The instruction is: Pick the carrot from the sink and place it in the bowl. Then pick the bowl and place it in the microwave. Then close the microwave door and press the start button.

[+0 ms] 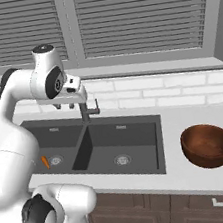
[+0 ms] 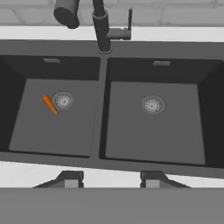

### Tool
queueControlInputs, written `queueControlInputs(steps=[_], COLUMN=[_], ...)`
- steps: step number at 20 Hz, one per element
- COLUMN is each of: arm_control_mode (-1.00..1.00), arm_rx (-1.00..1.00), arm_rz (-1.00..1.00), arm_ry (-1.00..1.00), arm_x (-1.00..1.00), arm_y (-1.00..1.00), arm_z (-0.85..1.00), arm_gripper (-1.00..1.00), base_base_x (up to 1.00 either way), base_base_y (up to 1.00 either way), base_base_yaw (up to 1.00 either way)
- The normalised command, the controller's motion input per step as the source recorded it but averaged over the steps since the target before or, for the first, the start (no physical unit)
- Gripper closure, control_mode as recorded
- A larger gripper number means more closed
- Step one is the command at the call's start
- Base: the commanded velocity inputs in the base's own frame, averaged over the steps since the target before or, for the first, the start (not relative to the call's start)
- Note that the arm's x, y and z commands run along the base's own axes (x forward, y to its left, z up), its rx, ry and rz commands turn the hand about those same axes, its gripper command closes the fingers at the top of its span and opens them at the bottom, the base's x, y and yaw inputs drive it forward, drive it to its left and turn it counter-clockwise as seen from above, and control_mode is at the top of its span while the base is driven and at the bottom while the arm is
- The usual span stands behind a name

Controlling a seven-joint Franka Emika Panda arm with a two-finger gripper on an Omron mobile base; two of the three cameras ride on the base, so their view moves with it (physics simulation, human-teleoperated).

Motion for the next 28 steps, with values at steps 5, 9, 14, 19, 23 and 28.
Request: queueControlInputs(steps=[5, 9, 14, 19, 23, 28], arm_control_mode=[-1.00, -1.00, -1.00, -1.00, -1.00, -1.00], arm_rx=[0.00, 0.00, 0.00, 0.00, 0.00, -0.03], arm_rz=[0.00, 0.04, 0.13, 0.07, 0.05, 0.01], arm_ry=[0.02, 0.07, 0.00, 0.02, 0.10, 0.04], arm_x=[-0.13, -0.35, -0.50, -0.06, 0.27, 0.35], arm_y=[0.00, 0.27, 0.71, 0.79, 0.62, 0.49], arm_z=[-0.09, -0.21, -0.07, -0.08, -0.20, -0.06], arm_gripper=[-1.00, -1.00, -1.00, -1.00, -1.00, -1.00], base_base_x=[0.00, 0.00, 0.00, 0.00, 0.00, 0.00], base_base_y=[0.00, 0.00, 0.00, 0.00, 0.00, 0.00], base_base_yaw=[0.00, 0.00, 0.00, 0.00, 0.00, 0.00])
